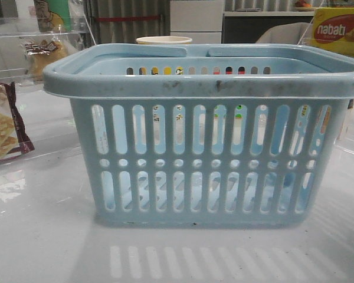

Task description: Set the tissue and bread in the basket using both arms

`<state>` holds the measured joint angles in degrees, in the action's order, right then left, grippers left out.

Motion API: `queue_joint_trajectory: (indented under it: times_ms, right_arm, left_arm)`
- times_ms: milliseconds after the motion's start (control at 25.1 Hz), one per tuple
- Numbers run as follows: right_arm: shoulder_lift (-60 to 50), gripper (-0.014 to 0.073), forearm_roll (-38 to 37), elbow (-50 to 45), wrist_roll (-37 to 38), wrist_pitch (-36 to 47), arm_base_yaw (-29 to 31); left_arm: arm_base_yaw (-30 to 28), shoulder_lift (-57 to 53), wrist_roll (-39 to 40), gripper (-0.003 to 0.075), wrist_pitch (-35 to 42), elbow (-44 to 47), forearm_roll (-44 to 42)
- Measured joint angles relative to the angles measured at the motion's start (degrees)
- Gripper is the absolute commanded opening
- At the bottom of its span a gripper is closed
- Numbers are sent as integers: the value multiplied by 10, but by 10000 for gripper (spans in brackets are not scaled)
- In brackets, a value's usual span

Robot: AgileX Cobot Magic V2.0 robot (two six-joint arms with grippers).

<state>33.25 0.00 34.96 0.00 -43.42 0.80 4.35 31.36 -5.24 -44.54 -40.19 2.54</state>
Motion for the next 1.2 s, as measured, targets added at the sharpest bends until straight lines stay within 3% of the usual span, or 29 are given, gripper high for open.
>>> queue_joint_trajectory:
  times_ms: [120,199,438,638,877,1196]
  right_arm:
    - [15,489,0,0,0,-1,0]
    - [22,550,0,0,0,-1,0]
    - [61,552,0,-12,0,11,0]
    - [123,552,3,3,7,53,4]
    - [241,552,0,103,12,68,38]
    - [415,552,0,269,12,56,95]
  left_arm:
    - [0,2,0,540,0,0,0]
    - [0,2,0,549,0,0,0]
    - [7,2,0,504,0,0,8]
    - [63,2,0,504,0,0,13]
    - [126,2,0,504,0,0,15]
    - [130,2,0,504,0,0,15]
